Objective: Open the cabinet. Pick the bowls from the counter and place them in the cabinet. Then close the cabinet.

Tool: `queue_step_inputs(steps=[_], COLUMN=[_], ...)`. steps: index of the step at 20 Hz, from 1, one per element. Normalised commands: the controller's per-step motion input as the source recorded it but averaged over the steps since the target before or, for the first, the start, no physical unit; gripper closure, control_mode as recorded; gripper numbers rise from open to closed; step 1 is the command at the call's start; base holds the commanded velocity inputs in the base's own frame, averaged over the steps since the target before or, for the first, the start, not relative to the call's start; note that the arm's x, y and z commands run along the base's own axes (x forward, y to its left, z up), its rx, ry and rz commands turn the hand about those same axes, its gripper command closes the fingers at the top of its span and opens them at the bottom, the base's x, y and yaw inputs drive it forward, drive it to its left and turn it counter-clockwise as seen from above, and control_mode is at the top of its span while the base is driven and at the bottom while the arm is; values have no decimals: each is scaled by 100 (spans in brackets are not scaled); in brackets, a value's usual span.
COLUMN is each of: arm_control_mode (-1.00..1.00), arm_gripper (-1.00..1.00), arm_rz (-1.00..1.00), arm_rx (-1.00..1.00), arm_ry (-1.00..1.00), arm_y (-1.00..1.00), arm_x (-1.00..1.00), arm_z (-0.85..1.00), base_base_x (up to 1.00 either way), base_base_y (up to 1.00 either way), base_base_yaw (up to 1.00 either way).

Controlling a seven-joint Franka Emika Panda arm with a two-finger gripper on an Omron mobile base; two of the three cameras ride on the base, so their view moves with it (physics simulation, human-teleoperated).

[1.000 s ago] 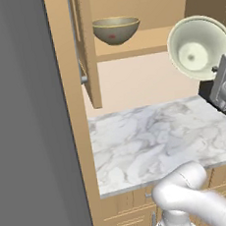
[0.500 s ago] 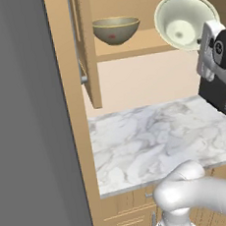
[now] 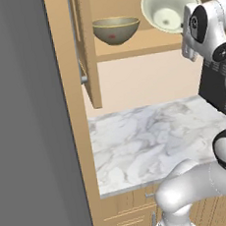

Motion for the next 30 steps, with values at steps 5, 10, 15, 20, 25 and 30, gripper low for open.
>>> queue_step_inputs(steps=[5, 10, 15, 20, 25, 30], arm_control_mode=[-100, -100, -100, -100, -100, -100], arm_gripper=[100, 100, 100, 100, 100, -100], arm_rz=[0, -3, -7, -5, -3, 0], arm_rx=[5, 0, 0, 0, 0, 0], arm_ry=[22, 18, 24, 25, 23, 26], arm_y=[-52, -28, -16, -40, -38, -26], arm_x=[19, 38, 44, 40, 43, 36], arm_z=[40, 12, 0, 0, 7, 9], base_base_x=[0, 0, 0, 0, 0, 0], base_base_y=[0, 0, 0, 0, 0, 0], base_base_yaw=[0, 0, 0, 0, 0, 0])
